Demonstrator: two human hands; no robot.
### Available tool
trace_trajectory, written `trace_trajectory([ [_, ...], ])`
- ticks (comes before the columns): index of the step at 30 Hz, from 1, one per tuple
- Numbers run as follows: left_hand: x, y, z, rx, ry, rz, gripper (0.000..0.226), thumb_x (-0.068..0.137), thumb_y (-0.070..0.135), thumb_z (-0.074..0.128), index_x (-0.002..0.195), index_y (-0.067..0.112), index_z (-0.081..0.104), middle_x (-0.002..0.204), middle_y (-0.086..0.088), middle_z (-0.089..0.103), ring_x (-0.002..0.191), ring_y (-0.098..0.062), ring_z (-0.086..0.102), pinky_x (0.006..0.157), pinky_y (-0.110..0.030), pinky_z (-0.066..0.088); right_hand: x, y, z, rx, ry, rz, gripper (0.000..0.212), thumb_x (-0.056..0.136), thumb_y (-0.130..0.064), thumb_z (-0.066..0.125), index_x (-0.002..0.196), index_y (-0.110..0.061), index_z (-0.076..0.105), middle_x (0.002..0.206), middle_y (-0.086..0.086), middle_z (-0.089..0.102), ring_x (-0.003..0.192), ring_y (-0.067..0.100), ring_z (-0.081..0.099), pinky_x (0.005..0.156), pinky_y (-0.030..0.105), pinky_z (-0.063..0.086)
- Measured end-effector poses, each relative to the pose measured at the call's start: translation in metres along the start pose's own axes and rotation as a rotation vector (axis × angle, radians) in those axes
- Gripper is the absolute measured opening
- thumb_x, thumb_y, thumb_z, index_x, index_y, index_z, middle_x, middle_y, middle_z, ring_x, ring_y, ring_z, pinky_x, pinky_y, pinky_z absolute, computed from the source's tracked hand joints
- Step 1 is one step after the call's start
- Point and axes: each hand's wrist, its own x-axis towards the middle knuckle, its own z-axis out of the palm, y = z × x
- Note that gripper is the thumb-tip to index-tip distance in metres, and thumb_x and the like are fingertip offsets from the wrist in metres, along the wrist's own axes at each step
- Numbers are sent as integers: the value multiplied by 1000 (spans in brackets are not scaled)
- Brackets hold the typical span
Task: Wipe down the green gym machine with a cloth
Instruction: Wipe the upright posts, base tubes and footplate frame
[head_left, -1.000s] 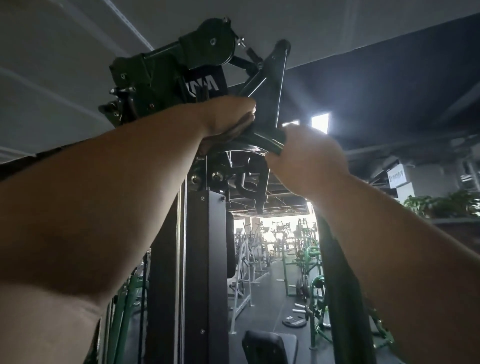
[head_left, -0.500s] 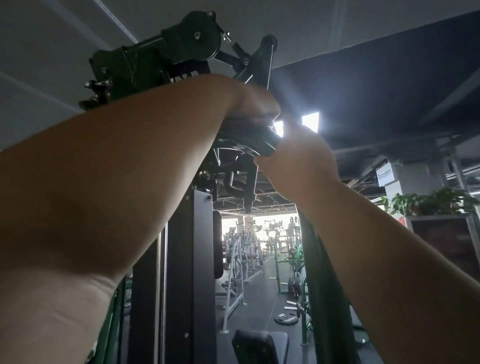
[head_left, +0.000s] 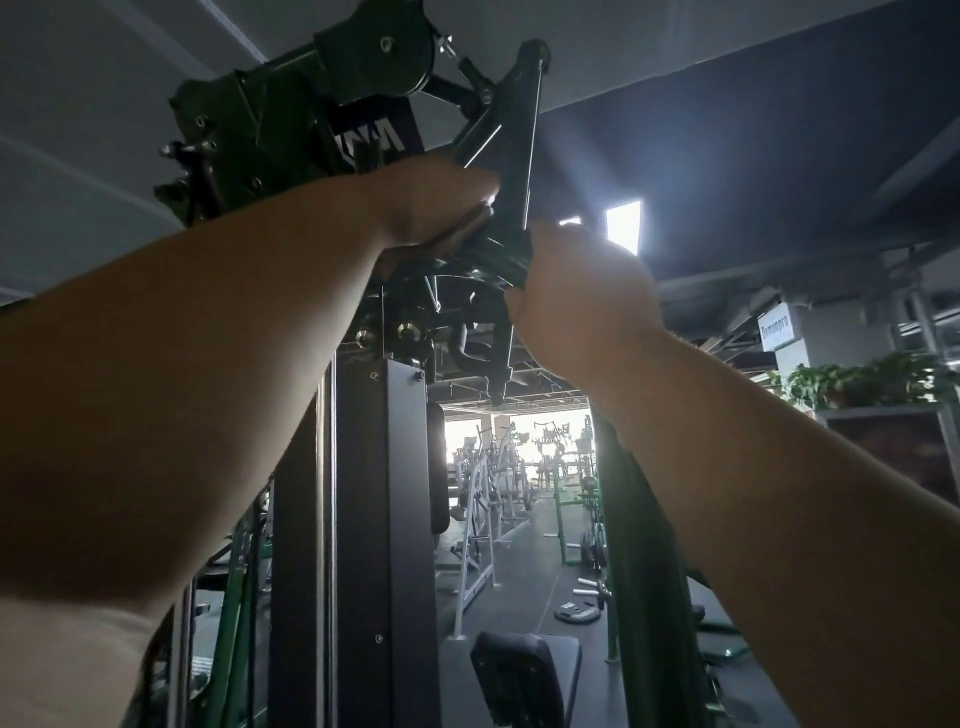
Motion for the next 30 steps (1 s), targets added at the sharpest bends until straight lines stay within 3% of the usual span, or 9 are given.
trace_trajectory([
  [5,-23,-49,10,8,136,-135,25,109,10,46,125,-5,57,107,-33,68,98,-46,68,85,-46,50,-5,-2,1,-30,24,-45,38,94,-28,70,125,-21,51,101,-2,58,86,22,57,64,31,37],
  [8,-37,-68,14,-219,193,-266,37,112,33,43,128,8,64,125,-24,68,113,-40,64,99,-46,47,-2,-6,-2,-60,12,-76,33,96,-24,63,125,-16,49,107,2,59,89,24,59,67,32,39],
  [12,-47,-92,25,-468,174,-186,56,107,62,36,80,24,67,70,-7,67,60,-28,59,76,-55,53,13,-19,-4,-176,-3,-139,28,94,-18,60,121,-14,55,100,2,49,104,27,63,77,34,40],
  [14,-52,-95,31,-524,175,-148,55,110,54,37,98,12,69,65,-7,65,54,-25,58,68,-43,48,21,-30,-1,-252,3,-183,30,92,-19,60,121,-13,57,100,4,45,107,29,61,80,36,36],
  [17,-57,-94,34,-393,257,-124,50,108,49,40,147,22,55,99,-3,73,87,-24,69,84,-42,53,33,-48,7,-183,-13,-175,22,94,-15,57,117,-14,55,118,12,57,111,34,61,77,38,37],
  [19,-60,-95,33,-324,269,-94,47,109,47,36,144,24,57,99,-2,75,91,-25,70,89,-45,55,41,-56,16,-134,-3,-192,9,97,-14,52,105,-15,50,121,15,59,108,36,61,75,40,39],
  [22,-64,-100,28,-287,258,-63,47,113,44,26,122,18,65,69,-1,70,63,-18,66,82,-50,58,48,-66,24,-215,-5,-240,32,91,-17,56,122,-8,55,122,14,55,111,33,57,76,38,37],
  [26,-75,-118,43,129,364,-41,52,114,37,27,156,12,46,144,-13,63,135,-31,56,120,-44,36,51,-69,22,-241,16,-207,43,89,-23,61,129,-10,55,123,12,57,111,34,61,75,37,39],
  [30,-80,-117,75,281,564,9,55,112,27,36,158,-4,36,159,-26,44,150,-43,36,129,-45,16,47,-64,24,-200,43,-254,42,89,-30,60,126,-12,57,118,12,60,106,34,62,74,36,39],
])
